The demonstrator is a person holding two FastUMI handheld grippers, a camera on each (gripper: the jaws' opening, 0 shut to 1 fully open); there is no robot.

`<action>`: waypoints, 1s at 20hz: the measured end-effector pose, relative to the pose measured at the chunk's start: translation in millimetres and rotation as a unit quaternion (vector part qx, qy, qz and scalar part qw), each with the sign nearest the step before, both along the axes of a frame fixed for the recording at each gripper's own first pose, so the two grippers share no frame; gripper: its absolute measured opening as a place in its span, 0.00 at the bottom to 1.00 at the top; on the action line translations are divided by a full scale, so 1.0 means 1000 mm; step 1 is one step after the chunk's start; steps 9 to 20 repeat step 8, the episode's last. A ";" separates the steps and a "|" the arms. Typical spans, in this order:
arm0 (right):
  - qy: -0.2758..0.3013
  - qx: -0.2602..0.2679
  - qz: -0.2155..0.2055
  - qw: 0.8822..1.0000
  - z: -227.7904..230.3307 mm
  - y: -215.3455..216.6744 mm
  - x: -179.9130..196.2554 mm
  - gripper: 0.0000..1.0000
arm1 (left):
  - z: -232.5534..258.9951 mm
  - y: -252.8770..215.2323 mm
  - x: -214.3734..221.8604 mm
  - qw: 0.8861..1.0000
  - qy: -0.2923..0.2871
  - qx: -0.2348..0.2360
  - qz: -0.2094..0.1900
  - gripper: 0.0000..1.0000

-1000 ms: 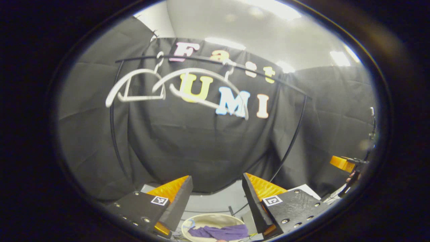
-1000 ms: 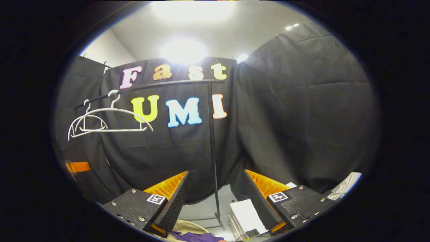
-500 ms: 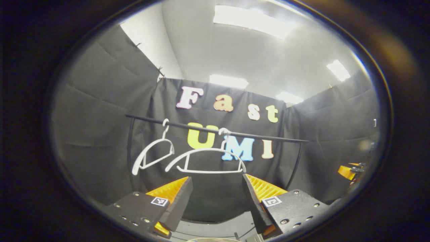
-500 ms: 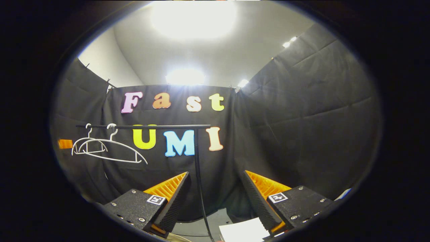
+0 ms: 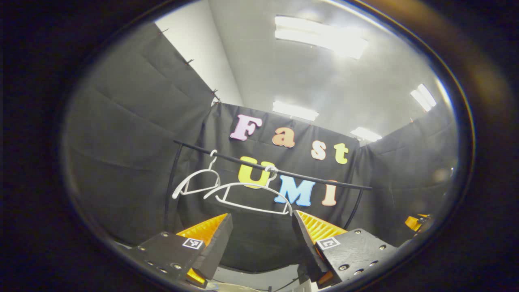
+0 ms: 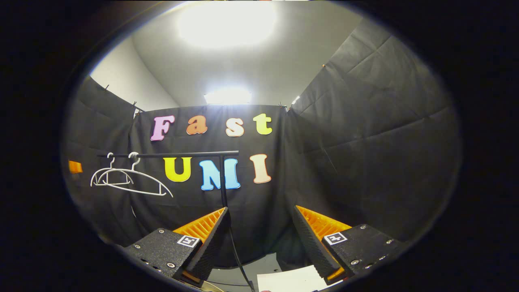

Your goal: Grasp the clothes on the hanger with both hands and then place them into the laundry hamper below.

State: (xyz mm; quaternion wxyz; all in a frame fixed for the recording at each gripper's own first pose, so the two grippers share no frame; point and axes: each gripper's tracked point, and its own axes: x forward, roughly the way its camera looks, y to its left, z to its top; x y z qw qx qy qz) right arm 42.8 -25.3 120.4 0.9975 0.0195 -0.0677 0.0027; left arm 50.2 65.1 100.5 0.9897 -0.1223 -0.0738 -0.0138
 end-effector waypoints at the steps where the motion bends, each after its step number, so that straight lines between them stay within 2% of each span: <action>1: 0.007 -0.005 0.009 1.000 -0.006 -0.004 0.001 0.95 | -0.006 -0.002 -0.008 1.000 0.004 -0.015 0.004 0.84; 3: 0.024 -0.011 0.033 0.999 -0.020 -0.006 -0.001 0.92 | -0.018 0.001 -0.018 0.999 0.014 -0.020 0.023 0.84; 4: 0.029 -0.011 0.044 0.999 -0.025 -0.006 -0.001 0.95 | -0.027 0.002 -0.021 0.999 0.025 -0.011 0.035 0.86; 6: 0.042 -0.013 0.054 0.998 -0.034 -0.012 -0.005 0.95 | -0.041 -0.002 -0.026 0.997 0.051 0.014 0.051 0.84; 8: 0.040 -0.014 0.047 0.998 -0.035 -0.024 -0.008 0.95 | -0.038 -0.021 -0.033 0.998 0.047 0.019 0.038 0.85; 20: 0.040 -0.014 0.047 0.998 -0.035 -0.024 -0.008 0.95 | -0.038 -0.021 -0.033 0.998 0.047 0.019 0.038 0.85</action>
